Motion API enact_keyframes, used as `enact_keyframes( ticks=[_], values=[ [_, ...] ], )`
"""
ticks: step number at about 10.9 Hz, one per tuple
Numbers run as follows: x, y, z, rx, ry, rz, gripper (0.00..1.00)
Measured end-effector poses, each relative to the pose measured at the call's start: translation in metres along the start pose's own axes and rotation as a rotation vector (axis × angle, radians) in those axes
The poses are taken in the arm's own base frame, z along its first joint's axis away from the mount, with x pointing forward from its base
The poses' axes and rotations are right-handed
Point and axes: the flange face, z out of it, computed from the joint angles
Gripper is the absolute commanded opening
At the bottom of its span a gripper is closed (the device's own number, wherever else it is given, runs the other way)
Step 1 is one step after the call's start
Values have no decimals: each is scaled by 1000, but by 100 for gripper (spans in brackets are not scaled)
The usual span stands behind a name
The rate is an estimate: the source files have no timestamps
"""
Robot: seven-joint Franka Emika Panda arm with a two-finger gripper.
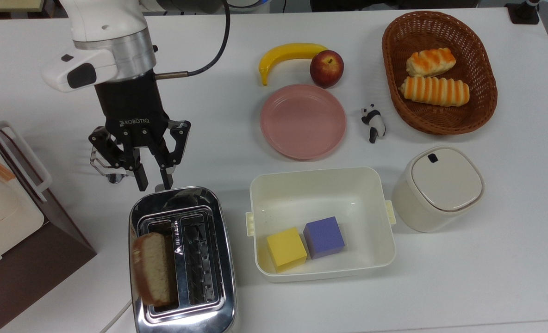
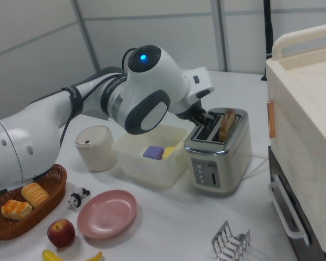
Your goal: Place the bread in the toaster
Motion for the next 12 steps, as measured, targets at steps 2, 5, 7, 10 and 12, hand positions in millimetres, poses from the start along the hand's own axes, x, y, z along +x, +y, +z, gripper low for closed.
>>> enact_keyframes(
  ticks=[2,5,7,10,12],
  values=[
    [1,1,-4,-1,6,1,47],
    [0,2,-15,8,-37,1,47],
    [-8,0,-41,1,-157,-33,66],
    [-29,7,-78,-4,-352,-43,100],
    [-41,18,-91,-41,-444,-47,100]
  ],
)
